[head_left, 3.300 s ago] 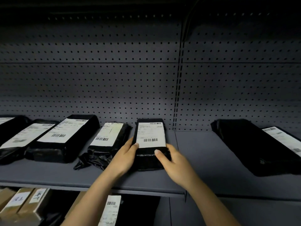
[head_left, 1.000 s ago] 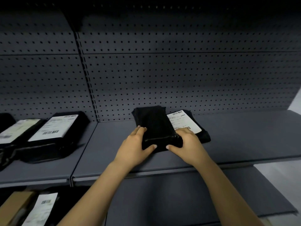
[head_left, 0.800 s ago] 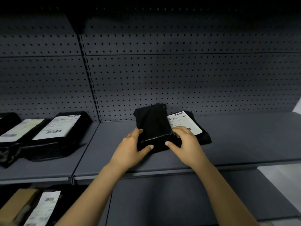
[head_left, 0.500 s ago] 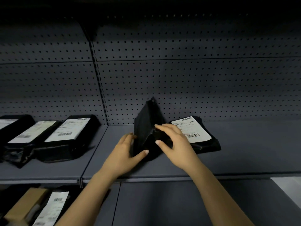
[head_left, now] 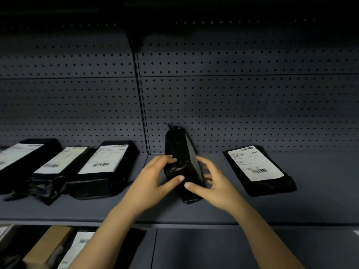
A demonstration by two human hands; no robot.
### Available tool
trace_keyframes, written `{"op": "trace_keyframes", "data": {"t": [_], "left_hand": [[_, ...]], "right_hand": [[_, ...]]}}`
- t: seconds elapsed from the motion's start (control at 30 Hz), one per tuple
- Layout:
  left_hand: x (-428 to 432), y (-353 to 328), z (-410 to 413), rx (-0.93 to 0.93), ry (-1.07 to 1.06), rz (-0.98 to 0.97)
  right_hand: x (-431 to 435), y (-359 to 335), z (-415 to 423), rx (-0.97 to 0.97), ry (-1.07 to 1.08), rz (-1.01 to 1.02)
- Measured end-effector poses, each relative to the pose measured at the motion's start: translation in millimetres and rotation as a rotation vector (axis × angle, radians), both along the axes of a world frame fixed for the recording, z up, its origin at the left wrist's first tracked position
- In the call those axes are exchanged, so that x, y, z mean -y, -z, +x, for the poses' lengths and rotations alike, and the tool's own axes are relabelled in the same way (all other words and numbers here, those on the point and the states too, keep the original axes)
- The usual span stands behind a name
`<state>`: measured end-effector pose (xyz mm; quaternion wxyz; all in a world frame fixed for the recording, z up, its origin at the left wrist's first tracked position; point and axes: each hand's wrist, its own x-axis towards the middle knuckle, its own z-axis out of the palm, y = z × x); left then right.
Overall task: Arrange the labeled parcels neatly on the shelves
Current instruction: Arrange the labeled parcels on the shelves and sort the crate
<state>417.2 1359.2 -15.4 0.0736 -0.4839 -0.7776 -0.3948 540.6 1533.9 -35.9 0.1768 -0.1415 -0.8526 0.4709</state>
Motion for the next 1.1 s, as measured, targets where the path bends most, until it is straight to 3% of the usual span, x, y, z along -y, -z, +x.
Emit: {"op": "trace_keyframes", "data": {"t": [0.13, 0.4, 0.63, 0.8, 0.9, 1.1], "left_hand": [[20, 8, -20, 0.114, 0.027, -0.022], [42, 28, -40, 0.223, 0.061, -0.107], [44, 43, -48, 0.288, 0.054, -0.153], [36, 37, -46, 0.621, 0.018, -0.016], [27, 33, -45, 0.748, 0.019, 0.004], [31, 36, -45, 0.775, 0.040, 0.072]], "right_hand": [[11, 4, -12, 0.027, -0.022, -0.054], [37, 1, -29, 0.000, 0.078, 0.179], [49, -1, -35, 0.068, 0.083, 0.172], [46, -9, -33, 0.047, 0.193, -0.256], [44, -7, -36, 0.115, 0.161, -0.294], [48, -6, -32, 0.042, 0.112, -0.379]]}}
